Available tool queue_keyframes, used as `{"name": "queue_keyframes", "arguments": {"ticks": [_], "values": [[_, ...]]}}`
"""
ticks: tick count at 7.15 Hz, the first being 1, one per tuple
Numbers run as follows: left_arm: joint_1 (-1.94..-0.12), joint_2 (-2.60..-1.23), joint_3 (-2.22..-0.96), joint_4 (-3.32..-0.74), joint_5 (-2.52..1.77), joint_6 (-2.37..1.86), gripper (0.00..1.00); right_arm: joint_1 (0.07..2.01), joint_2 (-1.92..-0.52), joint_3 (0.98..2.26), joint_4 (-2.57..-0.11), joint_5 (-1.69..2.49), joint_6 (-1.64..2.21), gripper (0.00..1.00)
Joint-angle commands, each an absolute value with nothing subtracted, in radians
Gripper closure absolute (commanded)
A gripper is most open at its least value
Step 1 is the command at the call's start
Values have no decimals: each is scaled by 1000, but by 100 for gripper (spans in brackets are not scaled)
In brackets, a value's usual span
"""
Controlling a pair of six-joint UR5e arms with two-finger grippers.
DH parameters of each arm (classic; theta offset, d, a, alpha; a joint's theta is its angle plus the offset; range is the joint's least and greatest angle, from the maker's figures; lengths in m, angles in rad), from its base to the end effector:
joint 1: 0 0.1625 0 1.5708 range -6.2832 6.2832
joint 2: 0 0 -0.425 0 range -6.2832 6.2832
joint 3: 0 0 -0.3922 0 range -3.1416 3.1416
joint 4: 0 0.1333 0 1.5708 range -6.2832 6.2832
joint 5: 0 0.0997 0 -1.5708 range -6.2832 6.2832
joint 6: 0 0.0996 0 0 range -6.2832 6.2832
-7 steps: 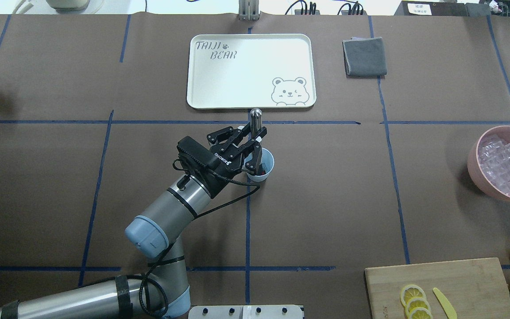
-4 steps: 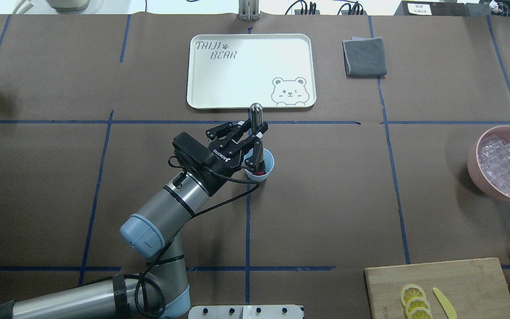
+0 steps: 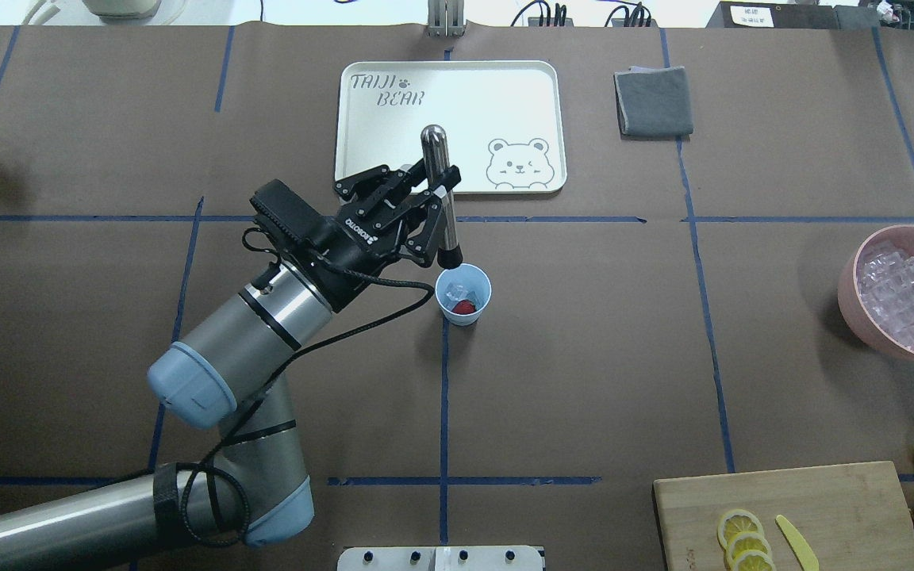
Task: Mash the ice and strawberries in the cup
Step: 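Lift the pestle out of the cup and carry it back with the left gripper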
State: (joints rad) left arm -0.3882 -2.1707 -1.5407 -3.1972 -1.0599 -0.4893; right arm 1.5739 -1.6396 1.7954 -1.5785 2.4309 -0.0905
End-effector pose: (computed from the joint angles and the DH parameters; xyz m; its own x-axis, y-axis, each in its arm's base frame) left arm 0.4700 -0.3888 0.1700 0.3606 0.6844 -0.6337 0.8059 0.1134 0.5811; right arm 0.0593 -0.4662 0.5752 0.6503 -0.1987 0.7332 0.0559 0.9751 0.2147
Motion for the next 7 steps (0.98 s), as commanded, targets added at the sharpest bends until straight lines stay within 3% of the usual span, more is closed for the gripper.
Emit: {"name": "queue_keyframes", "arguments": {"ticks": [1,7], "values": [[-501,-2119,-1644,-3042,-1182,-608,100,1574,-1644,1793,-1578,2433,-91,1],[-811,-1994,-1658,-2505,-1795,-1194,100,1574,-1643,1795,-1580,2434,-91,1]]}}
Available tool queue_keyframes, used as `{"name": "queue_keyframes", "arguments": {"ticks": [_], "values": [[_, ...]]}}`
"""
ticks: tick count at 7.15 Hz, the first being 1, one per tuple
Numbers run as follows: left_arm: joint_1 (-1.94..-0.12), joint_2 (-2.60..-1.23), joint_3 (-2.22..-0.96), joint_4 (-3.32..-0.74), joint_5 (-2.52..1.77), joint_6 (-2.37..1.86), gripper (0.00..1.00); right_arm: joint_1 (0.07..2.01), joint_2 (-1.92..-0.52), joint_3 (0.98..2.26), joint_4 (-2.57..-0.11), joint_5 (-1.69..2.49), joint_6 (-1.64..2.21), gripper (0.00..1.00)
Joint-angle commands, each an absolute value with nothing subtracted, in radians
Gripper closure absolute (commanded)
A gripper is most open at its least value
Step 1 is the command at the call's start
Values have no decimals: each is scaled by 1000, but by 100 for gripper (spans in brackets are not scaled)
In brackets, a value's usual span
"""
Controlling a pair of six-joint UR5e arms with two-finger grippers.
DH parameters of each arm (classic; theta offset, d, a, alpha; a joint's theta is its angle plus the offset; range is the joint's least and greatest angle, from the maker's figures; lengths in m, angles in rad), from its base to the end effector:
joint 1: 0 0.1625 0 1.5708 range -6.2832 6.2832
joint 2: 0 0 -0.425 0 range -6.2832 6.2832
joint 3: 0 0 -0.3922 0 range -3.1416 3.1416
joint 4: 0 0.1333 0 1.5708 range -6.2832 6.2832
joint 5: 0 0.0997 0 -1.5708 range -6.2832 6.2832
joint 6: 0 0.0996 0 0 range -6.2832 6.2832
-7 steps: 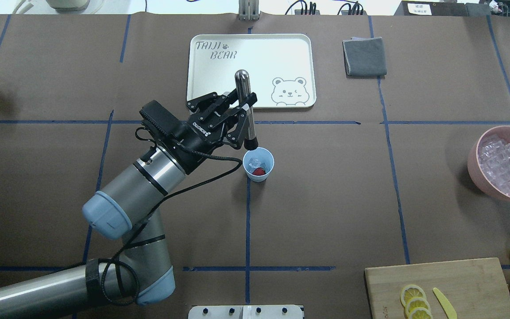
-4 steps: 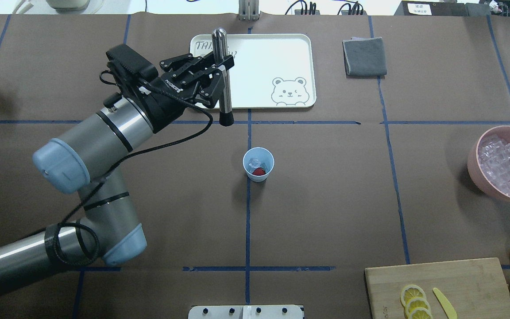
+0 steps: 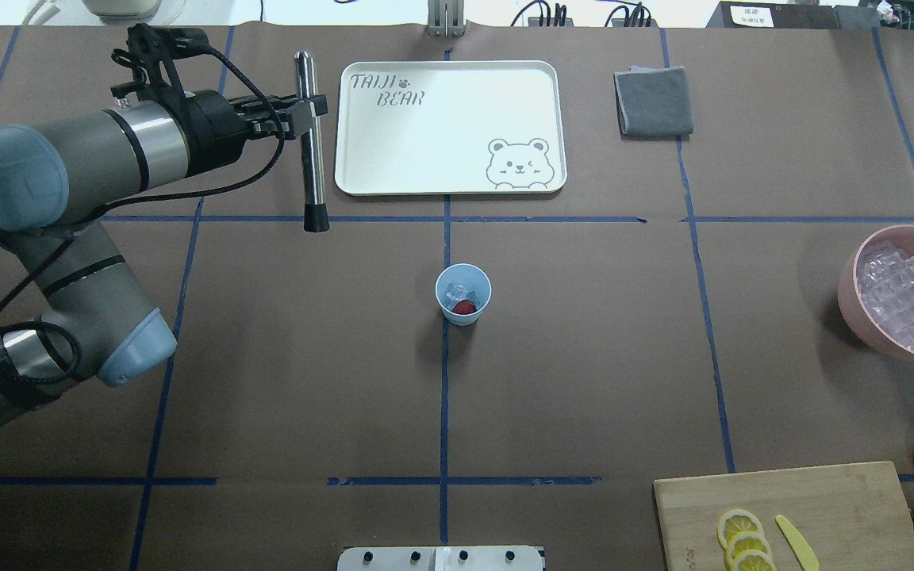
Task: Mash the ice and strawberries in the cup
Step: 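Lift the pestle out of the cup and carry it back with the left gripper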
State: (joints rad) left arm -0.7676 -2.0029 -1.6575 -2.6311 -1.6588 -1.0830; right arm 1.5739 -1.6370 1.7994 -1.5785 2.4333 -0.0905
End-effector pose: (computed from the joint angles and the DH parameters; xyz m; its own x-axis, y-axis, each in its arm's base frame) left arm 0.3575 -0.5180 0.2534 0.2893 0.3697 -0.8830 0.5580 0.6844 0.4693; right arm 0.0591 -0.4672 0.5718 0.6485 -0.2038 0.7334 0.0558 0.9736 0.2213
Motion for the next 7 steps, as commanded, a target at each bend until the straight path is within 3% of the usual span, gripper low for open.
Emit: {"name": "queue_keyframes", "arguments": {"ticks": [1,4,7], "values": [[-836,-1984,-1673,-2403,-1895,-1231,100,1574,-1647,1799,-1582,2448,-89,1],[-1041,-1873,-1793,-2049,-2248,-1239,100,1574,-1638,1805,-1578,2480,-91,1],[-1123,-1671,-1799,-2028,-2287,-1043,100,1575,-1663,1859,-1582,2482,-89,1]]}}
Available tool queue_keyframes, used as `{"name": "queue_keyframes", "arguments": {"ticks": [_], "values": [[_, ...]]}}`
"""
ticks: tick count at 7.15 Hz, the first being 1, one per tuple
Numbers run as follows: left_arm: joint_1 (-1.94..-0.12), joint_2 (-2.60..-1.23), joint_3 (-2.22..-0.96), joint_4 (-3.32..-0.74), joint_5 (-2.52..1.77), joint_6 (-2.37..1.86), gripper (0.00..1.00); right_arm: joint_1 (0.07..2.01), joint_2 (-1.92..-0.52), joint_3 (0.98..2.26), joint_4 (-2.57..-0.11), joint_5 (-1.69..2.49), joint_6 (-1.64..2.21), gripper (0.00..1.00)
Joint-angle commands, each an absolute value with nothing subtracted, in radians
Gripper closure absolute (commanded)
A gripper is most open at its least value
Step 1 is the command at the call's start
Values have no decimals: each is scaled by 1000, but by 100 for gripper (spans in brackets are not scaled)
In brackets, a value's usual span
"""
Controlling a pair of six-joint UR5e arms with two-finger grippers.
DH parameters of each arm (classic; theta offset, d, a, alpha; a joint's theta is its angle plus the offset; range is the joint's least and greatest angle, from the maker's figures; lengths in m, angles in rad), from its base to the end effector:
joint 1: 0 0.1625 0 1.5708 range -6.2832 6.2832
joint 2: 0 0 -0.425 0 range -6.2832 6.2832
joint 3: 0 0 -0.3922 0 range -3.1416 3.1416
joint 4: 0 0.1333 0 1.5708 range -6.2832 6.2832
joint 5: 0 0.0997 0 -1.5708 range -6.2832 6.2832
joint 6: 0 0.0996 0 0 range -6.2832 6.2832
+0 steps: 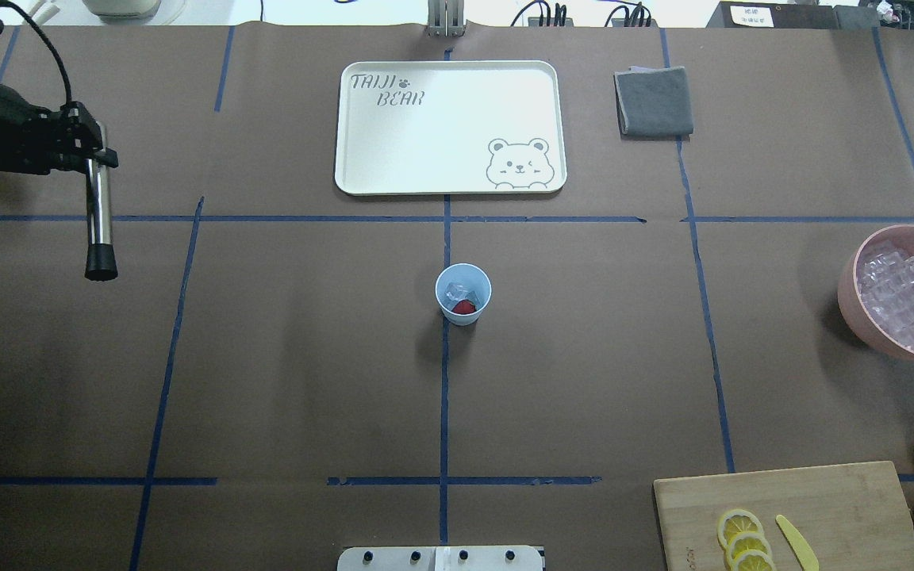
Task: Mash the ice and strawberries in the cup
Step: 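Lower the pestle onto the table with the left gripper and release it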
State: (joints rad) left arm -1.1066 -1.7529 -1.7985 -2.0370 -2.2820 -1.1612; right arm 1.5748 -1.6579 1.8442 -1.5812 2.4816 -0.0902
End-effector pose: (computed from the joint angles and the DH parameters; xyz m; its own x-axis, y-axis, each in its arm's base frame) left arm 0.1890 -0.5300 0.3959 0.4433 -0.2115 -0.8711 0.3013 0.9504 -0.0774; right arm 0.0564 -0.4571 0.5559 0.6115 -0.2239 0.7589 0.0514 0.9683 0.2443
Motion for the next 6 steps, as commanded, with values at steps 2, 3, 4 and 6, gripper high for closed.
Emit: {"name": "queue_keyframes", "arguments": {"ticks": [2,3,4,6], "values": [[-1121,-1545,-1780,-2029,-2188,-765,100,1575,-1658,1859,-1582,2480,-89,1],[-1120,-1508,-1769,-2028,-2154,-685,100,1574,-1658,1859,-1582,2480,-89,1],[-1118,-1493,-1741,-2029,-2119,-648,100,1574,-1657,1853,-1582,2479,-89,1],[-1114,-1500,-1656,-2036,-2068,-646,100,1574,-1654,1850,-1582,2480,-89,1]]}}
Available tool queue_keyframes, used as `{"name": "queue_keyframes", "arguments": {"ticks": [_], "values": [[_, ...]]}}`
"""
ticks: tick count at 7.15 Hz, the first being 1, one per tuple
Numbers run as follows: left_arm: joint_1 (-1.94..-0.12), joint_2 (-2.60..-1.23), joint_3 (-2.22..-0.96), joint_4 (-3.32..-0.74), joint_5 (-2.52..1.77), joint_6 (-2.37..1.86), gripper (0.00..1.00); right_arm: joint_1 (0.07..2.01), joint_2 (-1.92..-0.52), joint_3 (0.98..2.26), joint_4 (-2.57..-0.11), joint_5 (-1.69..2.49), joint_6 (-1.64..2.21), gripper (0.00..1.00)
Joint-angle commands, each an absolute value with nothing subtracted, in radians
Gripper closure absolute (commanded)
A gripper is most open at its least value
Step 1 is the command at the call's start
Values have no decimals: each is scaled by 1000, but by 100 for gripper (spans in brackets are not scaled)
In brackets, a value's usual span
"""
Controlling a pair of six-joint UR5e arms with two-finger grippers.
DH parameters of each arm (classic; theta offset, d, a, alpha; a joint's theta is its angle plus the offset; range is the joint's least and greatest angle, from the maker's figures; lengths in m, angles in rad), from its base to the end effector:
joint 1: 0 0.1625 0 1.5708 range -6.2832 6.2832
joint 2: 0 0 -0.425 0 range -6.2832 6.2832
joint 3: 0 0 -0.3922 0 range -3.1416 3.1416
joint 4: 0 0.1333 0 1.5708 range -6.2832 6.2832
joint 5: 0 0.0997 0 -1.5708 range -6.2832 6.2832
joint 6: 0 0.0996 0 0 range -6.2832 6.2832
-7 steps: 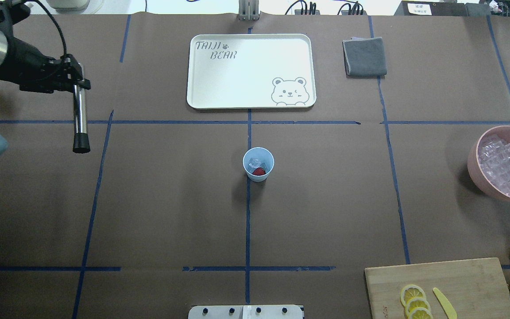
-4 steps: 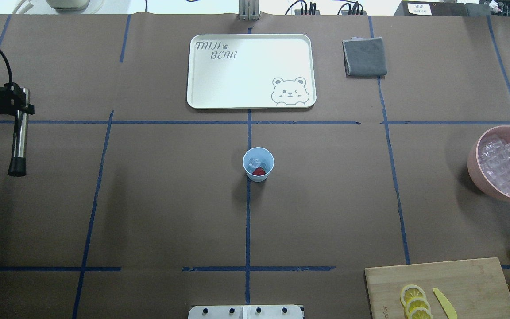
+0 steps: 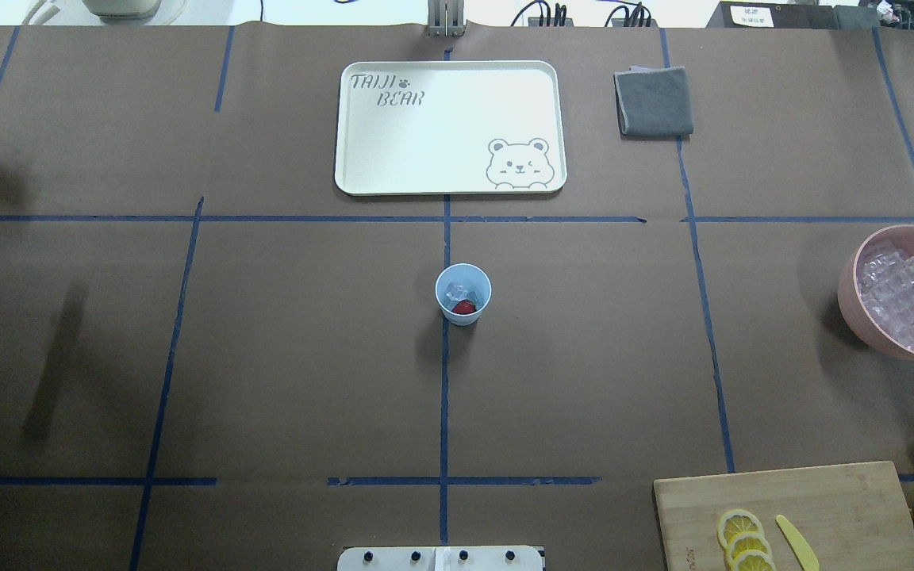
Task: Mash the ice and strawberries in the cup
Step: 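Lower the pestle onto the table with the left gripper and release it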
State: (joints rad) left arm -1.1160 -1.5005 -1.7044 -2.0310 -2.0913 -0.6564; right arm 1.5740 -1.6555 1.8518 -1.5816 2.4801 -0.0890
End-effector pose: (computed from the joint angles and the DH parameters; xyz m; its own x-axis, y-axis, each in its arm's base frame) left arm 0.1405 -0.4780 0.5866 0.7631 0.0040 -0.6463 0.1076 0.9852 0.1332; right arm 0.0562 -0.4578 0.5512 0.6126 -0.2304 0.7561 0.0515 0.9662 0.2526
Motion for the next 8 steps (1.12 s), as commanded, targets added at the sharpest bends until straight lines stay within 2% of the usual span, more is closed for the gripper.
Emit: {"name": "queue_keyframes", "arguments": {"ticks": [1,4,8], "values": [[-1088,-1508,-1628,-2037,-2063,-649,100,1574,-1654,1848,-1583,2480,-89,1],[-1020,-1506,-1608,-2037,-1976,-647,100,1574,-1652,1848,-1582,2480,-89,1],[-1019,-1477,-1592,-2039,-1971,-603,100,1574,-1649,1848,-1582,2480,-89,1]]}}
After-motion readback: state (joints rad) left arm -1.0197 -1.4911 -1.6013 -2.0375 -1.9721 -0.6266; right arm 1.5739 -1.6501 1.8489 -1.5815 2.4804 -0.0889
